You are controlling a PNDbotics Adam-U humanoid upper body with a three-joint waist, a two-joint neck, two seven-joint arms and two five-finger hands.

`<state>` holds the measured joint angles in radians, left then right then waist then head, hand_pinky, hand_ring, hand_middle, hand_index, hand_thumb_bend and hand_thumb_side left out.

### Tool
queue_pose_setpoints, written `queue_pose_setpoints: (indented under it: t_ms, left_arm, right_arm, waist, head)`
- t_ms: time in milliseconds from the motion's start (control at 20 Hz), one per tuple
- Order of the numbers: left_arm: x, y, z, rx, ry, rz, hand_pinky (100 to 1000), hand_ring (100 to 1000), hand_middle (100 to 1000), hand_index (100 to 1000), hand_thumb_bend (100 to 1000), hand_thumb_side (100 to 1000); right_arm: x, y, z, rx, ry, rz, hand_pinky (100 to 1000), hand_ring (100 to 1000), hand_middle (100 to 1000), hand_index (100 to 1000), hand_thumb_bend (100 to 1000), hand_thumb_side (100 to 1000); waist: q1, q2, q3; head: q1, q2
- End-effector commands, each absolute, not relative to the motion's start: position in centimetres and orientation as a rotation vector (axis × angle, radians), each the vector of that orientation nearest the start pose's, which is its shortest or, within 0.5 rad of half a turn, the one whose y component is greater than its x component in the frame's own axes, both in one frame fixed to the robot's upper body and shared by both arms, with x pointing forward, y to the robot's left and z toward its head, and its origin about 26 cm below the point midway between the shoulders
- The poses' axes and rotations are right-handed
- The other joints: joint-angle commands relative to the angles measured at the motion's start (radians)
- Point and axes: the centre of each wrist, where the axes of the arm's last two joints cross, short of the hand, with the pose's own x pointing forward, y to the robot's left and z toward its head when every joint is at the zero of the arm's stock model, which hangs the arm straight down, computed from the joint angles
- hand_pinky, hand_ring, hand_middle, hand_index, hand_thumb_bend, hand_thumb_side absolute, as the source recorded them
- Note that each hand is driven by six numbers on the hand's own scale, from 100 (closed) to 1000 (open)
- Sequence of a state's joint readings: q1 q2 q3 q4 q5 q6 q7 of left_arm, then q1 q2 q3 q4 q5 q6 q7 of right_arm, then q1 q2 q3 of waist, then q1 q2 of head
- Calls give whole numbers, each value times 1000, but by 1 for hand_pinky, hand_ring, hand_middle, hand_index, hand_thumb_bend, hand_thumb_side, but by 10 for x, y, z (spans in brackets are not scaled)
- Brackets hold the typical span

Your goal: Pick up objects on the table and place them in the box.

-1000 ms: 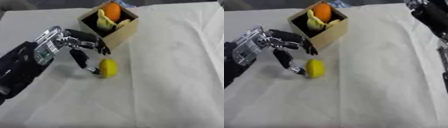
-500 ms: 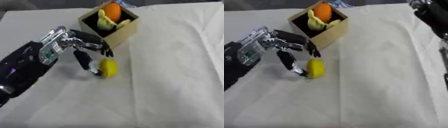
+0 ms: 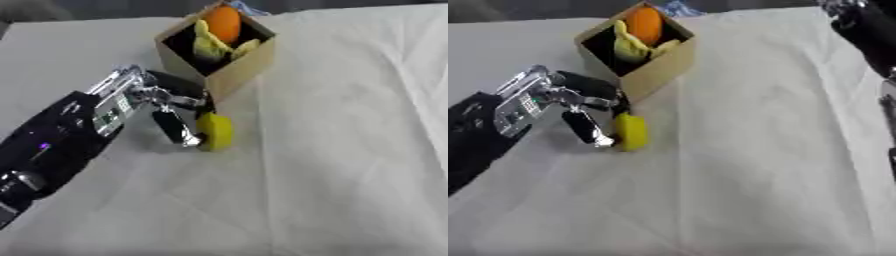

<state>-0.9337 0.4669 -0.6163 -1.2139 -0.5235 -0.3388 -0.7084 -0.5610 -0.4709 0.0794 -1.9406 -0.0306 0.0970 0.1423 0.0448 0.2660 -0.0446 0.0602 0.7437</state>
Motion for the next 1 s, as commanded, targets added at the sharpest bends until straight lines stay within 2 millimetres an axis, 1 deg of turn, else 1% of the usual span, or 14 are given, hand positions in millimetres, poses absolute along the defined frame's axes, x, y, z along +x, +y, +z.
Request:
queue_pose_setpoints:
  t_ms: [50, 150, 200, 250, 300, 350, 400, 450, 500, 550, 650, 700, 800, 1000]
  left_arm:
    - [428, 171, 211, 314, -1499, -2151, 750, 607, 520, 668, 100, 405]
    - [423, 170, 217, 310, -1520, -2132, 750, 607, 520, 668, 100, 405]
    - [421, 169, 219, 309, -1527, -2126, 746, 598, 522, 654, 100, 995]
    - [418, 174, 228, 331, -1564, -2105, 746, 599, 507, 654, 100, 370]
    - [414, 179, 241, 358, -1606, -2087, 745, 602, 511, 658, 100, 337]
    - [410, 182, 251, 381, -1635, -2076, 745, 602, 511, 658, 100, 337]
    - [408, 186, 265, 423, -1664, -2064, 745, 610, 519, 665, 100, 276]
    - [406, 190, 277, 464, -1688, -2051, 746, 614, 524, 669, 100, 237]
    - [406, 193, 289, 510, -1710, -2033, 747, 618, 526, 672, 100, 169]
    - [408, 195, 298, 548, -1724, -2014, 748, 620, 528, 673, 100, 122]
    - [420, 199, 314, 624, -1739, -1950, 748, 628, 537, 677, 100, 100]
    - [429, 200, 320, 657, -1741, -1915, 748, 637, 546, 681, 100, 100]
    - [447, 203, 324, 696, -1738, -1847, 750, 635, 553, 683, 100, 100]
    - [478, 208, 324, 757, -1733, -1725, 750, 632, 549, 682, 100, 100]
  right_arm:
    - [318, -243, 278, -141, -2310, 739, 923, 889, 633, 808, 100, 645]
    - [318, -243, 278, -143, -2309, 739, 923, 889, 633, 808, 100, 645]
    - [318, -243, 278, -143, -2309, 739, 923, 888, 634, 809, 100, 665]
    - [318, -244, 277, -146, -2308, 737, 923, 888, 633, 808, 100, 644]
    - [318, -244, 277, -149, -2308, 736, 923, 888, 634, 808, 100, 644]
    - [318, -244, 277, -152, -2308, 736, 923, 888, 634, 808, 100, 644]
    - [318, -244, 278, -154, -2309, 737, 923, 888, 634, 808, 100, 643]
    - [318, -244, 278, -155, -2311, 739, 923, 888, 634, 808, 100, 642]
    - [317, -244, 278, -156, -2313, 741, 923, 888, 634, 808, 100, 641]
    - [317, -244, 279, -155, -2316, 743, 922, 888, 634, 808, 100, 640]
    - [317, -243, 279, -153, -2319, 745, 922, 887, 635, 808, 100, 640]
    - [317, -242, 279, -152, -2319, 747, 922, 887, 634, 808, 100, 640]
    - [317, -242, 280, -151, -2320, 749, 922, 887, 634, 808, 100, 640]
    - [317, -241, 280, -150, -2321, 752, 922, 887, 634, 807, 100, 644]
  waist:
    - [-3, -17, 1]
    - [-3, -17, 1]
    - [-3, -17, 1]
    - [-3, -19, 3]
    - [-3, -21, 4]
    - [-3, -22, 5]
    - [-3, -24, 7]
    - [-3, -25, 8]
    - [-3, -27, 10]
    - [-3, -29, 11]
    - [-5, -32, 13]
    - [-5, -33, 13]
    - [-7, -32, 12]
    - [-8, -26, 8]
  head:
    - [1, -9]
    - [1, -9]
    - [1, -10]
    - [-1, -10]
    - [-4, -10]
    - [-5, -10]
    - [-8, -9]
    - [-10, -9]
    - [-11, -8]
    - [-12, -7]
    - [-13, -7]
    - [-12, -7]
    - [-9, -8]
    - [-4, -10]
